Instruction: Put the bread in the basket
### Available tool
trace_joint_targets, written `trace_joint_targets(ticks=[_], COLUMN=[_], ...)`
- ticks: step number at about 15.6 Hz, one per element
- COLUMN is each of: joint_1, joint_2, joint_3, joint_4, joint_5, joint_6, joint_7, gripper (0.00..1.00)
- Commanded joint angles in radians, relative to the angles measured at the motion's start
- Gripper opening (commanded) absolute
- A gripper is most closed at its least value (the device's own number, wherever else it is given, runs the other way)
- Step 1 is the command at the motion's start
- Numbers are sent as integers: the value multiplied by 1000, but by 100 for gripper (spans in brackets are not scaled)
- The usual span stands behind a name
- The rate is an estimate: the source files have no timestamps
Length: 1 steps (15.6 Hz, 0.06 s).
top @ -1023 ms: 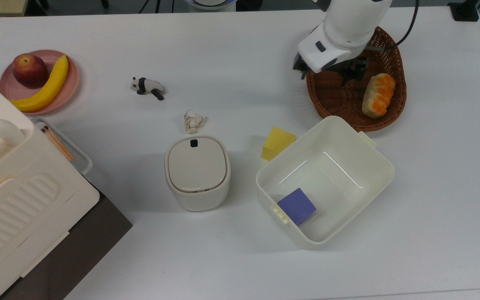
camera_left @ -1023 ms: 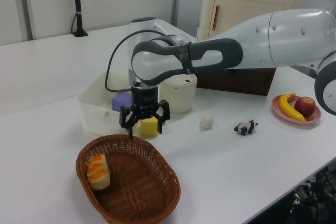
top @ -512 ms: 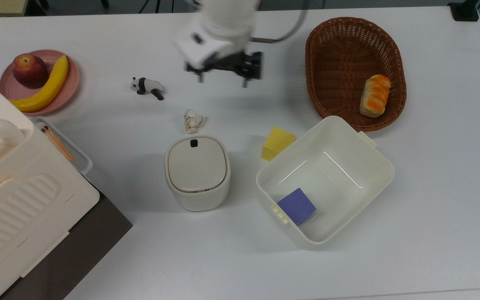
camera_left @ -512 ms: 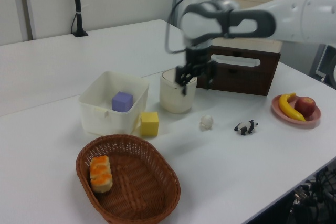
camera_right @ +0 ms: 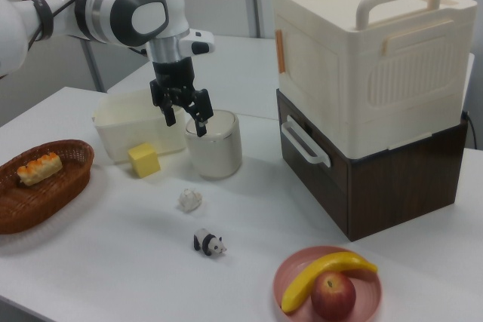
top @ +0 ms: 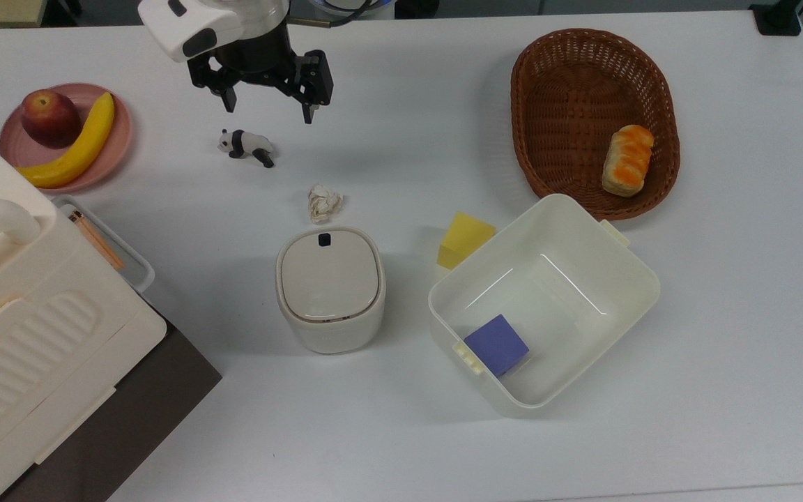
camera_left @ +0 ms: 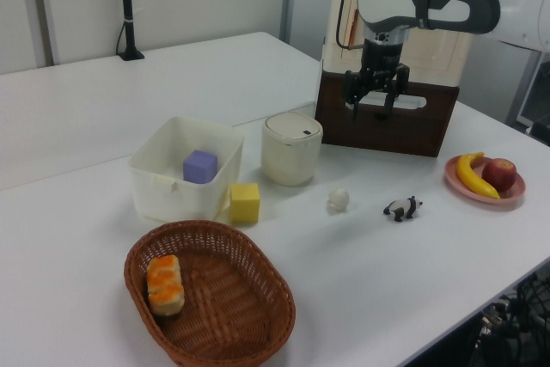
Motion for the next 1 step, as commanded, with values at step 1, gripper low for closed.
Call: trace_joint_targets(ticks=[1], joint_1=[1], joint_2=[-1], joint_3=[7], joint_4=[11], joint_5=[-3], joint_6=[-40], joint_7=[-6], gripper=[100])
